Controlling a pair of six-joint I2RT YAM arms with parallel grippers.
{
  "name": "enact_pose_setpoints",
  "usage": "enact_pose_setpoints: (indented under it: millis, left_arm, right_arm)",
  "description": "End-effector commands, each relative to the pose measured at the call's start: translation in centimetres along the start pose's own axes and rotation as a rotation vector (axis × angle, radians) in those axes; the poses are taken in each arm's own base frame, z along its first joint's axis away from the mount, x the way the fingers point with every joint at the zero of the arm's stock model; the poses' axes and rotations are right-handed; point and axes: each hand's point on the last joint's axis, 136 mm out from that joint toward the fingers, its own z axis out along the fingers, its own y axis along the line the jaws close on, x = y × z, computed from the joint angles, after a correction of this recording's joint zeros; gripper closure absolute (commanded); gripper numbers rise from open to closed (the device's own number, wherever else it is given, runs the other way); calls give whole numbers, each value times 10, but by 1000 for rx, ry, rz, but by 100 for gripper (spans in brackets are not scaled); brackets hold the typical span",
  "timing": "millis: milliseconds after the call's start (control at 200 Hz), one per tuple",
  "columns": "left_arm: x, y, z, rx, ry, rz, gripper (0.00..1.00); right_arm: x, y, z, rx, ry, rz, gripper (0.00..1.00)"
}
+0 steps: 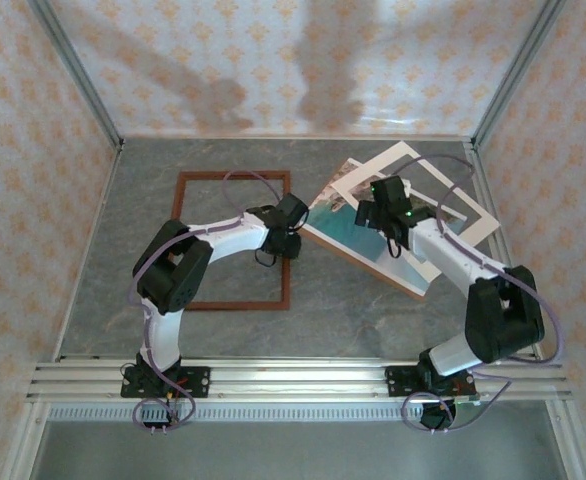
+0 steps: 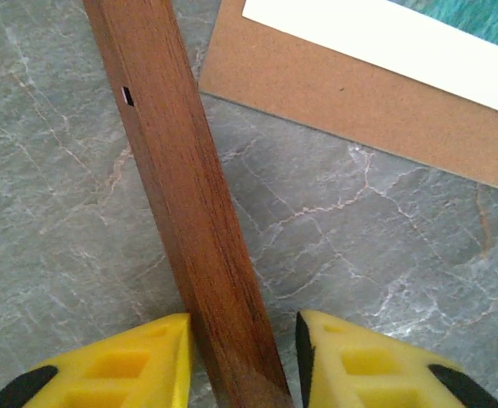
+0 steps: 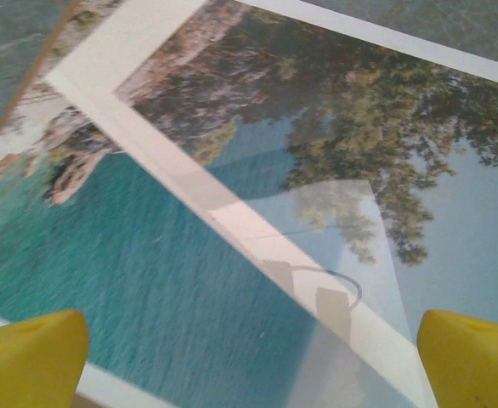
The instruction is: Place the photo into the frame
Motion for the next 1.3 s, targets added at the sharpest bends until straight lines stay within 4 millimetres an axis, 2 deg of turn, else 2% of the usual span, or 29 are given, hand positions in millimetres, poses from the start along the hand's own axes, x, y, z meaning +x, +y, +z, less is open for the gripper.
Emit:
enact_pose_setpoints:
  millis: [0, 55, 65, 90, 295, 400, 586, 741, 886, 1096, 1296]
  left_arm:
    - [-17, -10, -24, 26, -65, 7, 56]
    - [-19, -7, -27, 4, -74, 17, 50]
    - [-24, -7, -36, 9, -96, 18, 48]
    - [-26, -6, -42, 3, -110, 21, 46]
    - [-32, 4, -73, -18, -193, 25, 34]
    - [-31, 8, -84, -14, -227, 14, 28]
    - [-29, 16, -95, -8, -266, -13, 20]
    - [-29, 18, -98, -7, -278, -21, 14]
    - [-30, 25, -102, -12, -287, -33, 10]
    - [-27, 28, -100, -4, -286, -49, 8]
    - [-27, 23, -97, 30, -284, -69, 7]
  right_arm:
    - [-8, -12, 16, 19, 55, 27, 2]
    - [-11, -21, 30, 38, 92, 53, 3]
    - [-12, -23, 31, 39, 98, 58, 3]
    - [-12, -28, 39, 49, 122, 73, 4]
    - [-5, -55, 78, 79, 252, 152, 4]
    - [7, -65, 84, 50, 306, 218, 4]
    - [30, -72, 75, 0, 352, 291, 1]
    - [55, -64, 72, -59, 410, 333, 1]
    - [69, -55, 65, -123, 432, 374, 1]
    - [82, -18, 45, -284, 450, 442, 1]
    - [97, 40, 26, -404, 488, 410, 3]
